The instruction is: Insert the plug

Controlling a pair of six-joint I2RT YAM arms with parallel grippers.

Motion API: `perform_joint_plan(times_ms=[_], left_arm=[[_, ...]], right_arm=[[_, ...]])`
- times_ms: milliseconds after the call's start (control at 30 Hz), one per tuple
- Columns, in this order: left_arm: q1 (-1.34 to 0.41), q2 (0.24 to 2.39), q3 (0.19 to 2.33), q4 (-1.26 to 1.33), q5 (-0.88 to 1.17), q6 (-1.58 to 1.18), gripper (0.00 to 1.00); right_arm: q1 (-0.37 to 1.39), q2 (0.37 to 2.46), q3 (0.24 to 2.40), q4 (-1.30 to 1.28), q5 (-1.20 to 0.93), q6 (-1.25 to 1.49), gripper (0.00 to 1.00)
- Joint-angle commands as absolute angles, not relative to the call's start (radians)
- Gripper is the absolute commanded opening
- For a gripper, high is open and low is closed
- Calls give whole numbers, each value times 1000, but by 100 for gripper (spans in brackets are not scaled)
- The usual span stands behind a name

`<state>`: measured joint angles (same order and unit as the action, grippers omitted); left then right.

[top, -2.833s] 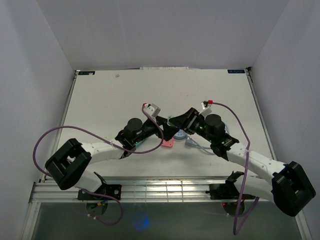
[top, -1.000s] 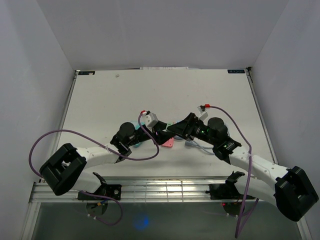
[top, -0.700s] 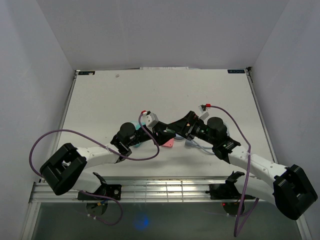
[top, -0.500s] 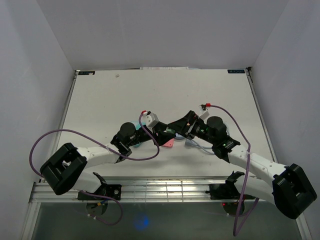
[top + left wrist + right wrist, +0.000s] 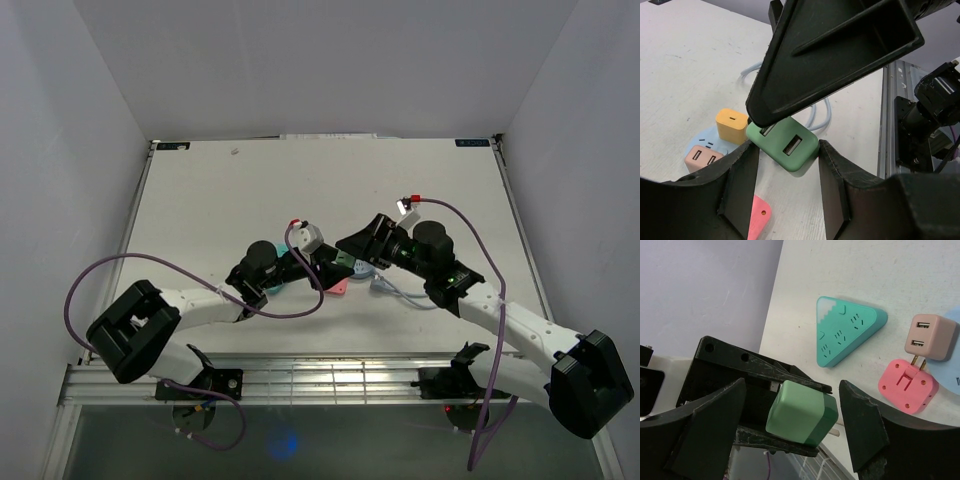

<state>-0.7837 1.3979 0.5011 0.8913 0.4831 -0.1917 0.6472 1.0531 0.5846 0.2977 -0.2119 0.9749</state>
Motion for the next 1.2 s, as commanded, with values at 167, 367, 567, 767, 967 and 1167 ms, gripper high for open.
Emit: perform_joint_plan(times_ms=[167, 367, 567, 767, 967, 1167], left_arm=[[-788, 1382, 529, 879, 462, -160, 0], [-788, 1367, 519, 879, 440, -140, 0], [-788, 1359, 514, 877, 420, -130, 0], [-787, 1350, 506, 879, 393, -118, 0], [-788, 1358, 511, 865, 374, -117, 0], [-788, 1353, 511, 864, 376, -133, 22]], right_arm=[[643, 1038, 607, 268, -224, 945, 83], [641, 1040, 566, 325, -242, 988, 79], [641, 1052, 552, 362, -268, 1017, 75], [641, 1057, 537, 383, -276, 1034, 69], [641, 1065, 528, 414, -291, 1051, 46], [641, 1039, 503, 429, -255, 1065, 36]])
